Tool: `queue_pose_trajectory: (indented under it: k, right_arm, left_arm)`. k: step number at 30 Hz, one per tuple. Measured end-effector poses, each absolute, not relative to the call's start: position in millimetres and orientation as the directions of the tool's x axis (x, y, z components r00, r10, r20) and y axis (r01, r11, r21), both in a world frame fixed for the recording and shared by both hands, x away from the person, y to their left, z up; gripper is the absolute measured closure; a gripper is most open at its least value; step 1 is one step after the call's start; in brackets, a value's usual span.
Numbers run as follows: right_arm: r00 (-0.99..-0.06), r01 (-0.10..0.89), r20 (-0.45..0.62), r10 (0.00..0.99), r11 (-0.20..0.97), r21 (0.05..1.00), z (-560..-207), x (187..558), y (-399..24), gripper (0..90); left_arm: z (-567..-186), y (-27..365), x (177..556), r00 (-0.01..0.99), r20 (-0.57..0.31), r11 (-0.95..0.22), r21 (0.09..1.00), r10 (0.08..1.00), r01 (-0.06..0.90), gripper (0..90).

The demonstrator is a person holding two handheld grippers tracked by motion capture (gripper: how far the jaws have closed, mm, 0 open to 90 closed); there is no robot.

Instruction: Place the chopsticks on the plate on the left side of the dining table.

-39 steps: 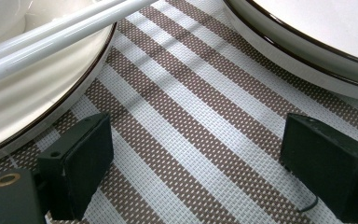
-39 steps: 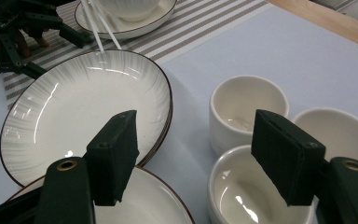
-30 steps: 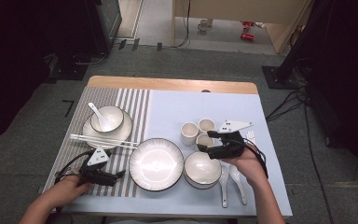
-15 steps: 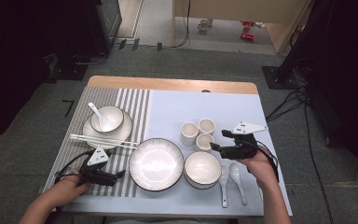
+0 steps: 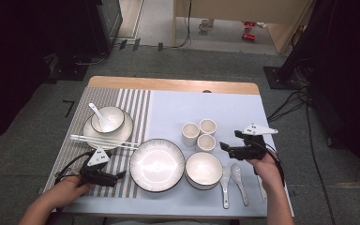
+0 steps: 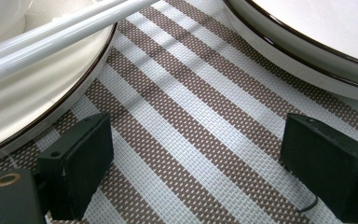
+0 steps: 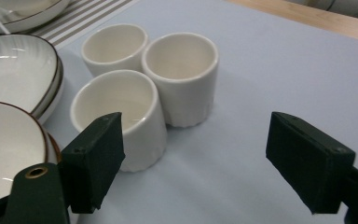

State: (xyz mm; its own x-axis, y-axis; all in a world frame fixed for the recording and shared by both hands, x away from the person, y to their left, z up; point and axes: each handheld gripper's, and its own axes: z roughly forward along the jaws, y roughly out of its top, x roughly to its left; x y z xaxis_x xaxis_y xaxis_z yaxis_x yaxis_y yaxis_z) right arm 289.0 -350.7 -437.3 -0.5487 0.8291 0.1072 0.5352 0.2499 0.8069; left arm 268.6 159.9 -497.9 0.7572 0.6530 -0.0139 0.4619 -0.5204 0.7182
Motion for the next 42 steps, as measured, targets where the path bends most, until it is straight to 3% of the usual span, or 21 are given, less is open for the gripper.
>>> queue_pose_trajectory:
  k: [42]
  right_arm:
    - [-0.312, 0.639, 0.064, 0.948, 0.159, 0.752, -494, 296, -413, 18.4]
  left_arm:
    - [-498, 159, 268, 0.757, -0.006, -0.526, 0.716, 0.653, 0.460, 9.4]
